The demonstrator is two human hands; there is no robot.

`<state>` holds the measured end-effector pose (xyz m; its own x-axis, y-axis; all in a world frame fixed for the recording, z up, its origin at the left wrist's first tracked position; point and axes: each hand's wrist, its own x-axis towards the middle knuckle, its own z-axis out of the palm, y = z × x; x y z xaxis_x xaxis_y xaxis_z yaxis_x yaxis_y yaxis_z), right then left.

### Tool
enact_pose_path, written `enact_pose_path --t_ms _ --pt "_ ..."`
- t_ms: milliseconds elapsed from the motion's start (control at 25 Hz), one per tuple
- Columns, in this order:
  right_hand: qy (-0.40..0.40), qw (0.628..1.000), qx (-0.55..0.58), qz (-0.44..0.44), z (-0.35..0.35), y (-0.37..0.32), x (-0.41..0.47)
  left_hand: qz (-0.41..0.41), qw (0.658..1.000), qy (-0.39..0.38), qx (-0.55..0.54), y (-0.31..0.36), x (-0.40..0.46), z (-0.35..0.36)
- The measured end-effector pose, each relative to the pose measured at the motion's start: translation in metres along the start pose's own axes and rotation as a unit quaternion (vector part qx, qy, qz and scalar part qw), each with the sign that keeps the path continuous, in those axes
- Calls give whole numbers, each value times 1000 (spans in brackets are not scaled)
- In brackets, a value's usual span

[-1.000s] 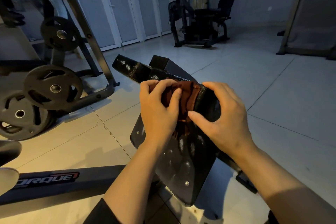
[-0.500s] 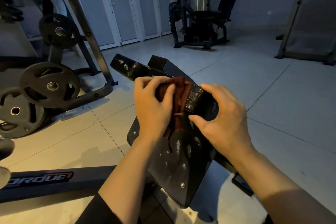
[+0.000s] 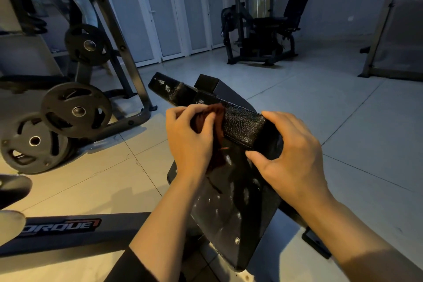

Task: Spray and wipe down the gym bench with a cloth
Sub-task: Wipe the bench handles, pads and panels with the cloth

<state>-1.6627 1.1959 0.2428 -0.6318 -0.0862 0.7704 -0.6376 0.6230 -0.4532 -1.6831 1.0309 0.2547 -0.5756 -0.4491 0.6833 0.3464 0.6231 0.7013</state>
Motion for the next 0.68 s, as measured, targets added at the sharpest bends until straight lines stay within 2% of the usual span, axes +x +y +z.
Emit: enact_pose_path --t_ms 80,240,320,400,520,600,680 --pt "4 1000 -3 1 1 -1 0 -7 1000 6 4 2 -3 2" --pt "9 1000 -5 -4 1 -2 1 116 992 -48 -29 25 -18 7" --pt "10 1000 -16 -9 1 -2 1 147 986 -71 -25 24 -16 7" --pt "5 999 -43 -19 1 -1 2 100 993 -62 -25 14 -5 3" --pt "-22 993 -92 -73 -1 -2 3 -3 1000 -8 -14 0 4 -1" --pt "-28 987 -111 -111 0 -3 3 -6 1000 10 -6 3 -1 -1" --pt "-30 986 -110 -120 3 -6 4 50 999 -3 -7 10 -6 1"
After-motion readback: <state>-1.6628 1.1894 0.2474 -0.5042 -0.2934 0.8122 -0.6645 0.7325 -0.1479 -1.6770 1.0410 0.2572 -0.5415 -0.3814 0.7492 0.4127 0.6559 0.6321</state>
